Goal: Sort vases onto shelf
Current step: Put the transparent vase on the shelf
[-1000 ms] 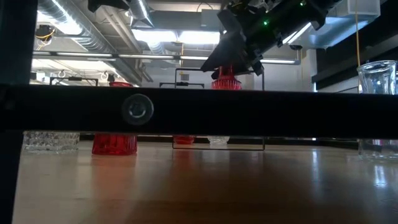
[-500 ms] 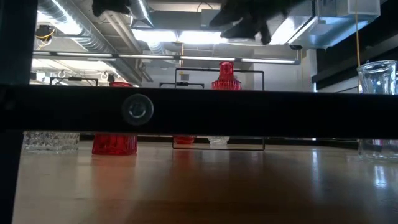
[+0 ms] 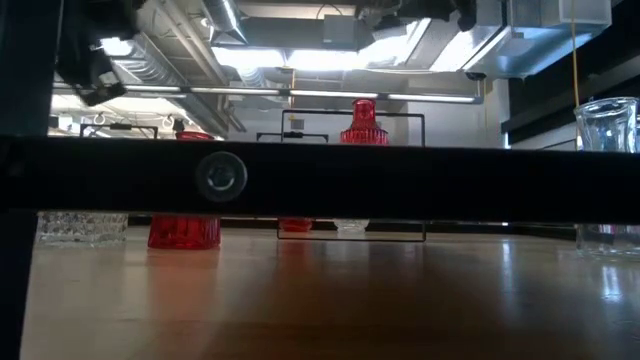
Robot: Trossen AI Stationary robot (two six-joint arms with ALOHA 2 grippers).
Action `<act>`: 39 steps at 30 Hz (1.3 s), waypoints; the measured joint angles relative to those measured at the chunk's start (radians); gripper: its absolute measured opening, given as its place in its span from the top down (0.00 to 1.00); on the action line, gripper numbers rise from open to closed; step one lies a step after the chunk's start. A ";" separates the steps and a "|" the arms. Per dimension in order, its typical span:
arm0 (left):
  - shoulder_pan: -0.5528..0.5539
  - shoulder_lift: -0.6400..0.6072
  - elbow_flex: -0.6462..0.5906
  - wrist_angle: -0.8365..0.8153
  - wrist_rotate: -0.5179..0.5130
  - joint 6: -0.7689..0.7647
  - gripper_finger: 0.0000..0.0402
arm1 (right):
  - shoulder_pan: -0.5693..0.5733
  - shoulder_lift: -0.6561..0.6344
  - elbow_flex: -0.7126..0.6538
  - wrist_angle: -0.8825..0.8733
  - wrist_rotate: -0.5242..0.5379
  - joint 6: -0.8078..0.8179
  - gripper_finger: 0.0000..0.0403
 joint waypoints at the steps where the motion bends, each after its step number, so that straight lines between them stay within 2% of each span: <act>1: -0.010 -0.034 -0.021 0.011 -0.006 -0.039 0.75 | 0.000 -0.006 0.000 -0.010 0.002 0.000 0.50; 5: -0.049 -0.185 -0.098 0.059 0.003 -0.198 0.80 | 0.000 -0.013 0.000 -0.036 0.016 0.000 0.50; 8: -0.081 -0.286 -0.182 0.138 0.082 -0.298 0.80 | 0.000 -0.013 0.000 -0.037 0.015 0.000 0.50; 10: -0.102 -0.342 -0.246 0.189 0.111 -0.339 0.79 | -0.007 -0.013 0.000 -0.037 0.015 0.000 0.50; 15: -0.125 -0.416 -0.388 0.340 0.081 -0.390 0.69 | -0.041 -0.014 0.000 -0.042 -0.001 0.000 0.50; 19: -0.126 -0.417 -0.442 0.516 0.031 -0.407 0.56 | -0.048 -0.014 0.000 -0.041 -0.003 0.002 0.50; 27: -0.143 -0.413 -0.456 0.532 -0.171 -0.386 0.35 | -0.076 -0.014 0.000 -0.039 -0.027 0.004 0.50; 31: -0.191 -0.382 -0.456 0.516 -0.266 -0.386 0.33 | -0.094 -0.014 0.000 -0.037 -0.048 0.004 0.50; 39: -0.345 -0.238 -0.456 0.516 -0.325 -0.386 0.33 | -0.113 -0.015 0.000 -0.035 -0.088 0.004 0.50</act>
